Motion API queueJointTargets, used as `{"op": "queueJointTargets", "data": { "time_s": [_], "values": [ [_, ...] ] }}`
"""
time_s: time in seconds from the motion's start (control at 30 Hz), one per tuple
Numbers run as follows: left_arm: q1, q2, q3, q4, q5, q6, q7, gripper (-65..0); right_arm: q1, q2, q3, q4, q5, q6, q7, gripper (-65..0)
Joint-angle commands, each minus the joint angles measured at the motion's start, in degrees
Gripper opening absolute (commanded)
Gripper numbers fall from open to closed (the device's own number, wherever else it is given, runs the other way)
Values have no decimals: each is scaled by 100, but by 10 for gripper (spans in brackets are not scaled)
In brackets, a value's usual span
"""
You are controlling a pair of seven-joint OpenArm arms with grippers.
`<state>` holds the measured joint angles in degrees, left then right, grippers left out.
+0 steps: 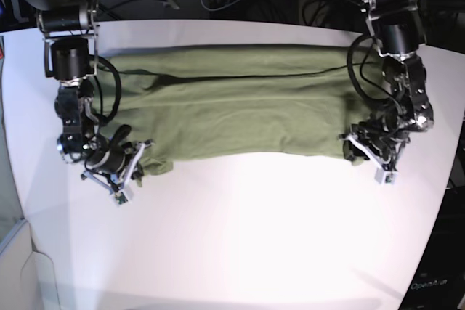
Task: Fold the T-shirt properly
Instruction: 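Close both grippers on the shirt's loose edge, then lift the gripped edge and fold it over the shirt with both grippers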
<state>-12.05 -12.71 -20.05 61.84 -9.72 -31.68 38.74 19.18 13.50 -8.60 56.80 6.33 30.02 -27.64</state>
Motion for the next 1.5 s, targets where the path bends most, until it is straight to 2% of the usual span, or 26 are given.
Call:
{"op": "queueJointTargets", "data": {
  "time_s": [0.0, 0.07, 0.1, 0.17, 0.33, 0.57, 0.7, 0.93, 1.47],
  "values": [
    [-47, -8, 14, 18, 18, -36, 192, -509, 91, 61, 12, 66, -66, 27, -98, -637],
    [-47, -8, 14, 27, 26, -36, 192, -624, 91, 61, 12, 66, -66, 27, -98, -637],
    [-47, -8, 14, 44, 26, -36, 201, -650, 91, 61, 12, 66, -66, 27, -98, -637],
    [-39, -8, 14, 88, 26, -36, 245, -628, 91, 53, 12, 66, -66, 27, -98, -637],
    [-47, -52, 5, 422, 35, -36, 280, -630, 100, 70, 38, 153, -66, 27, -71, -643],
    [-3, -8, 5, 1231, 70, -19, 350, -630, -138, 193, 47, 1094, -66, 9, -124, -643],
    [-3, -8, 5, 1301, 35, -27, 579, -630, -419, 281, 64, 1648, -66, 0, -247, -643],
    [120, -8, 5, 1310, 35, -27, 579, -632, -1070, 439, 82, 2993, -66, -9, -441, -643],
    [1034, 1, -3, 2708, 35, -19, 508, -633, -2590, 457, 961, 4795, -66, 18, -537, -643]
  ]
}}
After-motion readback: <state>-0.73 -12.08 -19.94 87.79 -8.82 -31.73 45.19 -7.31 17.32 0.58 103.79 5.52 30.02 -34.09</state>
